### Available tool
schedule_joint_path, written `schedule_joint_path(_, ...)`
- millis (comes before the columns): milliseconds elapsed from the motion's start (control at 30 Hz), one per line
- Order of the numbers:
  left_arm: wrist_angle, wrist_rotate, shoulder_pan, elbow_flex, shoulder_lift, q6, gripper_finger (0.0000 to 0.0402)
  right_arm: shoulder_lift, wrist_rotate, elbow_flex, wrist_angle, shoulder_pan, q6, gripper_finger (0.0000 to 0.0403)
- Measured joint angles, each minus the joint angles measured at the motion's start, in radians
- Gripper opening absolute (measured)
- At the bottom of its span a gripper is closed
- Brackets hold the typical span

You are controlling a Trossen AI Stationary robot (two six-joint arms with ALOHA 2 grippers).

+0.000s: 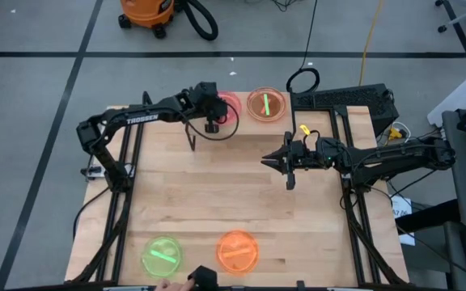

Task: Place and stack plates onto a shelf
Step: Stack the pink plate on top of the green plate on the shelf, then stack the orange plate on top of the pink plate on the shelf

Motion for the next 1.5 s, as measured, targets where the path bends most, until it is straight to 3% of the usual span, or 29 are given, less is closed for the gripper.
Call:
schedule_joint_path(267, -0.004, -0.021, -0.014, -0.002, -0.022, 0.020, 0.0095, 0.000, 0.000, 0.000, 0.000, 0.000, 0.008, 0.0058)
schedule_joint_path(400, 0.007, -0.080, -0.031, 0.009, -0.096, 0.051, 0.0095, 0.000, 0.000, 0.000, 0.000, 0.000, 0.007, 0.0058)
schedule_joint_path(567, -0.003, -0.081, -0.065, 0.018, -0.226, 0.012, 0.0095, 0.000, 0.000, 0.000, 0.000, 0.000, 0.006, 0.0058)
schedule_joint_path(667, -0.037, -0.027, -0.091, 0.019, -0.298, -0.081, 0.0095, 0.000, 0.000, 0.000, -0.002, 0.000, 0.008, 0.0058)
schedule_joint_path(767, -0.105, 0.099, -0.129, 0.018, -0.356, -0.171, 0.0095, 0.000, 0.000, 0.000, -0.004, 0.001, 0.008, 0.0058)
schedule_joint_path(867, -0.192, 0.200, -0.201, 0.019, -0.385, -0.213, 0.0095, 0.000, 0.000, 0.000, -0.008, 0.002, 0.008, 0.0058)
schedule_joint_path(1100, -0.328, 0.207, -0.448, 0.010, -0.382, -0.266, 0.0095, 0.000, 0.000, 0.000, -0.008, 0.002, 0.028, 0.0058)
schedule_joint_path(1500, -0.299, 0.084, -0.765, -0.140, -0.379, -0.404, 0.0095, 0.000, 0.000, 0.000, -0.023, 0.043, 0.038, 0.0058)
